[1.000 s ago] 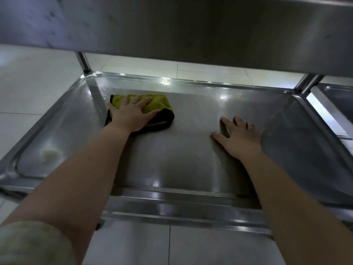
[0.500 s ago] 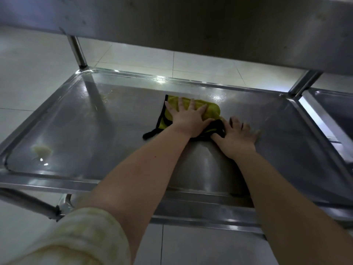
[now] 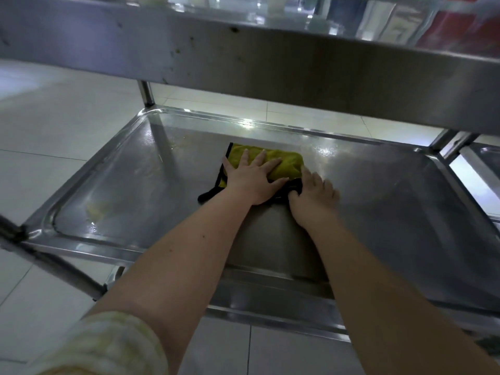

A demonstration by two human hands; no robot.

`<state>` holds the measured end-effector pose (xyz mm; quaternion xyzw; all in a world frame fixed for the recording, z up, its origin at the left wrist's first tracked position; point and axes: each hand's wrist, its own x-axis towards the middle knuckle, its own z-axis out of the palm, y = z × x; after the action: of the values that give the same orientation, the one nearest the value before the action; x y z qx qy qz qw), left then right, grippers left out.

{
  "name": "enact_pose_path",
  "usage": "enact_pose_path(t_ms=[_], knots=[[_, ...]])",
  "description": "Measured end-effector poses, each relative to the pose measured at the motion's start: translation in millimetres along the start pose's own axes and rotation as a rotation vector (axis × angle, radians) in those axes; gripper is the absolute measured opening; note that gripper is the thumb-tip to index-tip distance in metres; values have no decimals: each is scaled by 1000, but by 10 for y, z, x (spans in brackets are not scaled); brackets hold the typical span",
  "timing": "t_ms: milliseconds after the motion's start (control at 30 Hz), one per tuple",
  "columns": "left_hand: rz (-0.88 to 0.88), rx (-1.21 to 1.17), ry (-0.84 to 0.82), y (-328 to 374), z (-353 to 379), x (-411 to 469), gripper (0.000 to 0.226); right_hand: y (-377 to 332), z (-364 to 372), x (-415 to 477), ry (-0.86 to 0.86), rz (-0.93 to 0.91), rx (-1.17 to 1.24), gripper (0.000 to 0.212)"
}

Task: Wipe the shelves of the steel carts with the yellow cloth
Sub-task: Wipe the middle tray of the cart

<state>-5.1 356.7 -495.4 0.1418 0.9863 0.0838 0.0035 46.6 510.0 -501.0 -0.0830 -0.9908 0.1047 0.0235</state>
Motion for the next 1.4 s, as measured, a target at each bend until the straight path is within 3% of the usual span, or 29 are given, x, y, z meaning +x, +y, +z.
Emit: enact_pose_path(t_ms=[133, 400, 633, 767, 833, 1100, 1400], knots=[[-16, 6, 21, -328, -62, -38, 70, -4, 91, 2, 25, -67, -101, 66], [-216, 1, 22, -1318, -191, -191, 74, 14, 76, -30, -26, -50, -143, 60], [-209, 22, 20, -1244, -165, -216, 76, -100, 28, -11, -101, 29, -143, 55], [-210, 9, -15, -1212, -223, -246, 76, -647, 109, 45, -89, -155, -107, 60], [-209, -6, -23, -1211, -239, -268, 79, -771, 156, 75, -93, -154, -81, 62], [-235, 83, -83, -972, -213, -154, 73, -766, 214, 58, -96, -137, -109, 60], [-93, 57, -51, -800, -185, 273, 67, -675, 258, 126, -95, -108, -107, 76]])
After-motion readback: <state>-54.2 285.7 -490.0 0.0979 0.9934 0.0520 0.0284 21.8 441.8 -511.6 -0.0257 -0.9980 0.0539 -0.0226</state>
